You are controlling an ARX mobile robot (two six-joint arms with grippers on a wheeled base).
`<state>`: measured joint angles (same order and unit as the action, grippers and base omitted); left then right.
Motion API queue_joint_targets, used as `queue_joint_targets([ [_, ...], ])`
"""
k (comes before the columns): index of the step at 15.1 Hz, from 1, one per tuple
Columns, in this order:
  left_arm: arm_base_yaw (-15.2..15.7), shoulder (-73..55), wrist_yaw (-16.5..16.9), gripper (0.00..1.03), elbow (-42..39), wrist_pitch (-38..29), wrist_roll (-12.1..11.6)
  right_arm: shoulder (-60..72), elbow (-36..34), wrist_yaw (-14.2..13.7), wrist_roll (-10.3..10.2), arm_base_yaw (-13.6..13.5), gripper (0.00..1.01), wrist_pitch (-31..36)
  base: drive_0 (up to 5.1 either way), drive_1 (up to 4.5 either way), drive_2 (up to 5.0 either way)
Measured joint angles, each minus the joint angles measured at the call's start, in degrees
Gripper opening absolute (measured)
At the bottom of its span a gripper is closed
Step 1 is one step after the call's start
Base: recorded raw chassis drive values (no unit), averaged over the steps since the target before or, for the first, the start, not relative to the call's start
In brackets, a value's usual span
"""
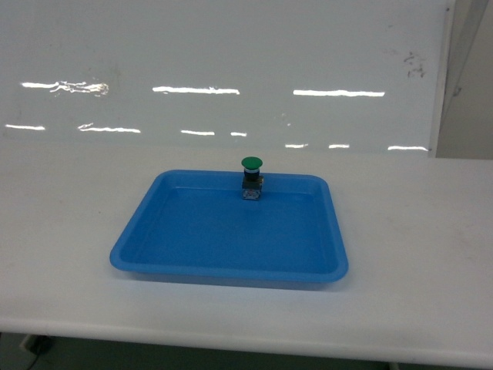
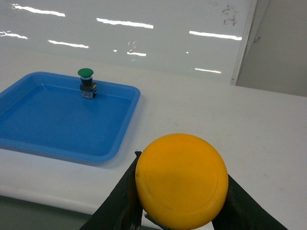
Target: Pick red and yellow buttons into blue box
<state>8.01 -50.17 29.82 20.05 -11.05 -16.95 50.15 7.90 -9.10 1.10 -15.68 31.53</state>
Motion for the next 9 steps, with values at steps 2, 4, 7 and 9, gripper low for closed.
queue_joint_targets([
  [2,0.0,0.0,0.0,0.24,0.0,0.0,0.0,0.0,0.0,0.0,0.0,0.0,0.31,0.0,4.0,-4.57,0.6],
  [4,0.0,0.0,0.0,0.24,0.0,0.0,0.0,0.0,0.0,0.0,0.0,0.0,0.31,-0.1,4.3,-4.33,0.6],
  [7,0.0,0.0,0.0,0.24,0.0,-0.1,0.0,0.0,0.0,0.0,0.0,0.0,0.31,0.0,4.3,-4.33,0.6],
  [9,0.0,0.0,0.0,0.24,0.0,-0.1,0.0,0.0,0.0,0.0,0.0,0.0,0.31,0.1,4.3,-4.33,0.6],
])
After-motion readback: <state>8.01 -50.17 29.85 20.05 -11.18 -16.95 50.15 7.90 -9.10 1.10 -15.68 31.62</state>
